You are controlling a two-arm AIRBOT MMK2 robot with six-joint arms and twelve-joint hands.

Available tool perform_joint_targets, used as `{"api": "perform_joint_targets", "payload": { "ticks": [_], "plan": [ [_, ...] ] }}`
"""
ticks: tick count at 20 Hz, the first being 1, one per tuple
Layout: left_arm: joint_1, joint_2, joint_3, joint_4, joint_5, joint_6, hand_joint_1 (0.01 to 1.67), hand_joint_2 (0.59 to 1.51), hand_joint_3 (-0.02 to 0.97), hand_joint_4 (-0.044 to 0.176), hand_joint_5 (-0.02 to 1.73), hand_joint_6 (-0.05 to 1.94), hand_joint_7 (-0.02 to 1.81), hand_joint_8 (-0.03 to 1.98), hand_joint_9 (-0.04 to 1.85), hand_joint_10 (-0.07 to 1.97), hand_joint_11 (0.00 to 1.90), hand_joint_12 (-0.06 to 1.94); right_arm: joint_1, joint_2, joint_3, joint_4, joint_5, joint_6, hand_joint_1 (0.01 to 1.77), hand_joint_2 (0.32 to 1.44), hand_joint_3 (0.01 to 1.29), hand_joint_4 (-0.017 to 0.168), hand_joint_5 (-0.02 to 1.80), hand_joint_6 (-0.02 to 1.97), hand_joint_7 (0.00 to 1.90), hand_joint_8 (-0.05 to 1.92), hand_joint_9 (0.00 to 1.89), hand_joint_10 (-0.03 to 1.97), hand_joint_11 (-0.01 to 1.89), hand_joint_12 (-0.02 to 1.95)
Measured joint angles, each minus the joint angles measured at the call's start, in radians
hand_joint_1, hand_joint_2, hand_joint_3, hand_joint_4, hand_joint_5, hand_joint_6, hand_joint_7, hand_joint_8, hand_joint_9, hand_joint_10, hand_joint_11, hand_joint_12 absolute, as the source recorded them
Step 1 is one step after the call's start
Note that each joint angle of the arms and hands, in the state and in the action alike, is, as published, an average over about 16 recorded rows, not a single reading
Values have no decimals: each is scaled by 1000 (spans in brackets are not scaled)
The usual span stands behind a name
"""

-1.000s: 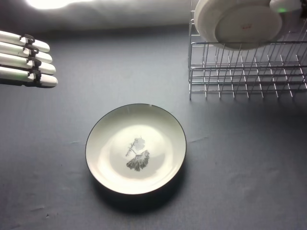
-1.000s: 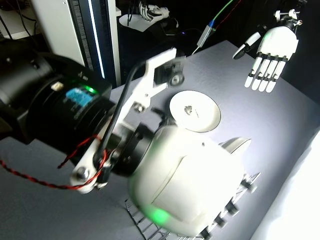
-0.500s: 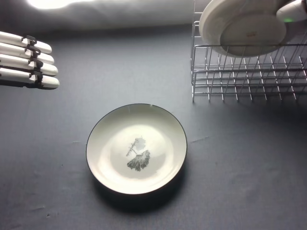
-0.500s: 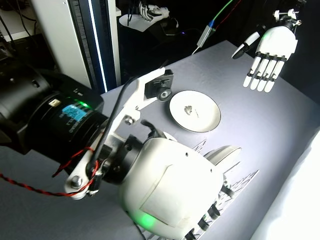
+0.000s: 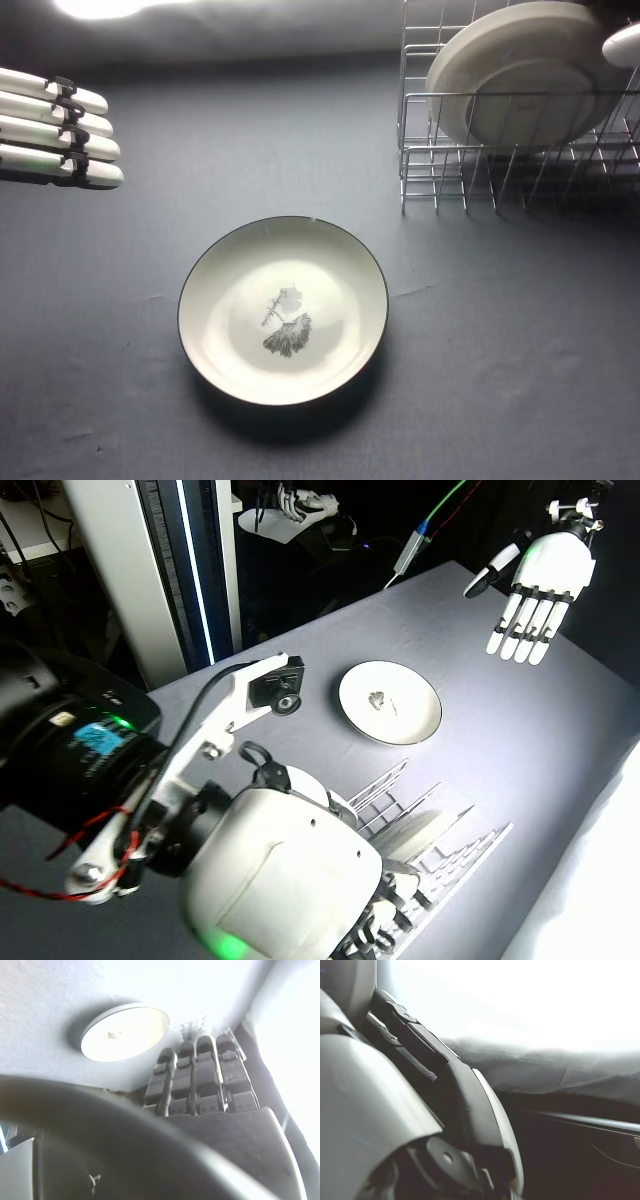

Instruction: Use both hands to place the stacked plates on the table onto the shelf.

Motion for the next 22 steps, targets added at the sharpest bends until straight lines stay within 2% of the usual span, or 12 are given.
{"api": "perform_joint_targets", "payload": {
  "ticks": [3, 6, 13, 17, 22],
  "plan": [
    [14, -9, -17, 8, -15, 3, 22, 1060, 17, -1, 26, 6, 27, 17, 21, 15, 16, 8, 8, 2, -12, -49, 22, -1, 1195, 1066, 14, -4, 734, 130, 783, 54, 760, 105, 388, 1130],
    [37, -26, -32, 15, -30, 11, 22, 1060, 17, -1, 26, 6, 28, 17, 19, 16, 17, 8, 23, -1, -29, -142, 57, -5, 1193, 1054, 14, -3, 725, 28, 756, 7, 745, 61, 340, 1139],
    [100, -92, -57, 32, -54, 48, 22, 1063, 17, -1, 26, 5, 31, 17, 16, 16, 19, 9, 56, -21, -82, -496, 198, -28, 1184, 1038, 14, -1, 702, 31, 716, 17, 725, 38, 306, 1152],
    [129, -135, -55, 36, -50, 75, 22, 1064, 17, -1, 26, 5, 32, 17, 16, 16, 18, 9, 51, -35, -110, -722, 295, -47, 1141, 1029, 14, 1, 641, 31, 655, 17, 666, 28, 254, 1152],
    [151, -173, -43, 44, -40, 102, 22, 1067, 17, -1, 26, 5, 29, 17, 18, 16, 18, 9, 28, -48, -131, -948, 395, -71, 1062, 1018, 13, 3, 487, 30, 485, 17, 486, 24, 157, 959]
  ]
}}
